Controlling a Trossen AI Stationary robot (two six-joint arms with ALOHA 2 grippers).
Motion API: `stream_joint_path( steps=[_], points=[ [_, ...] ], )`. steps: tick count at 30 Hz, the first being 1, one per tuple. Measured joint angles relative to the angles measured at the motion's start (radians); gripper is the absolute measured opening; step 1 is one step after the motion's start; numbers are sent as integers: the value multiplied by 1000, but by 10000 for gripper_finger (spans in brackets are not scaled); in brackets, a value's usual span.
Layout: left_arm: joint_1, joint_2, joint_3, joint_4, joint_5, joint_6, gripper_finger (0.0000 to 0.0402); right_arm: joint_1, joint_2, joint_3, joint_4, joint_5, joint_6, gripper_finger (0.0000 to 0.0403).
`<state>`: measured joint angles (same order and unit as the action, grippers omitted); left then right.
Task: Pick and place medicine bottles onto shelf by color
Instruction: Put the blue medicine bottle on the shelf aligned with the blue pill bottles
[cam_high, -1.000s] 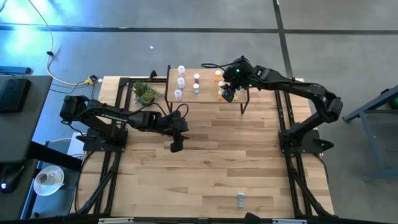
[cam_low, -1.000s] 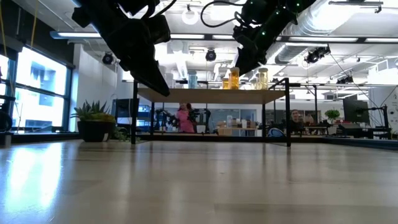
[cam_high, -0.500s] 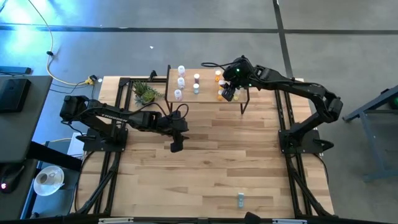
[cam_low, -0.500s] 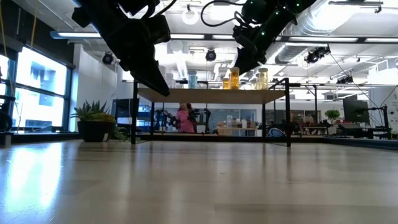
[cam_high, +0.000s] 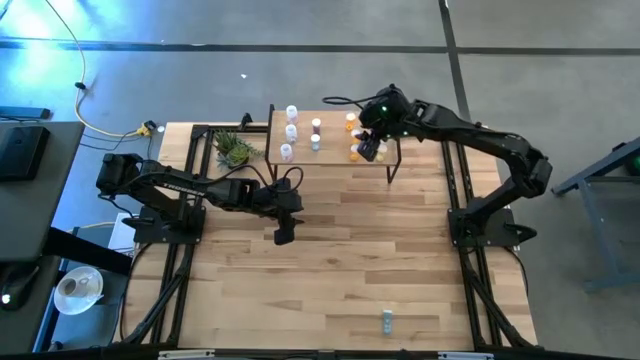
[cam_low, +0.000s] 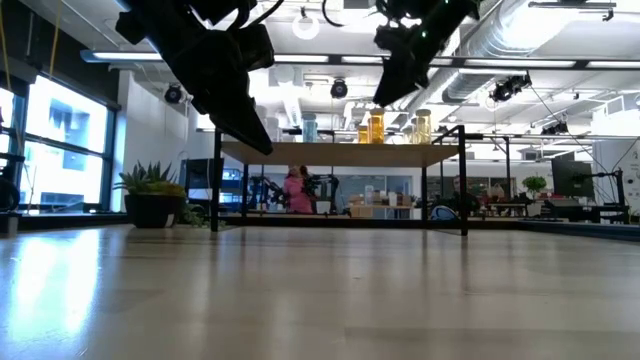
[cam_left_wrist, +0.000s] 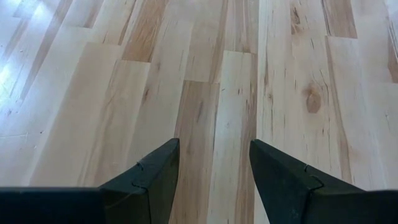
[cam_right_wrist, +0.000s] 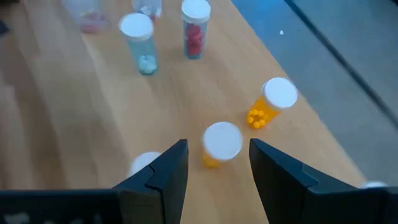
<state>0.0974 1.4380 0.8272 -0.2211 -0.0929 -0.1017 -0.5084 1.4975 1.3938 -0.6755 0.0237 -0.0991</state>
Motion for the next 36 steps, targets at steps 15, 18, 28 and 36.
stream_joint_path(
  steps=[15, 18, 28, 36],
  points=[
    [0, 0, 0, -9, 0, 8, 186, 219, -2, 78, -320, -2, 173, 162],
    [0, 0, 0, -31, 0, 7, 186, 271, -2, 47, -370, -1, 239, 162],
    [0, 0, 0, -47, 0, 0, 186, 497, -2, -85, -388, -2, 544, 162],
    [0, 0, 0, -46, 0, 0, 186, 679, -2, -128, -382, 1, 980, 162]
  ],
)
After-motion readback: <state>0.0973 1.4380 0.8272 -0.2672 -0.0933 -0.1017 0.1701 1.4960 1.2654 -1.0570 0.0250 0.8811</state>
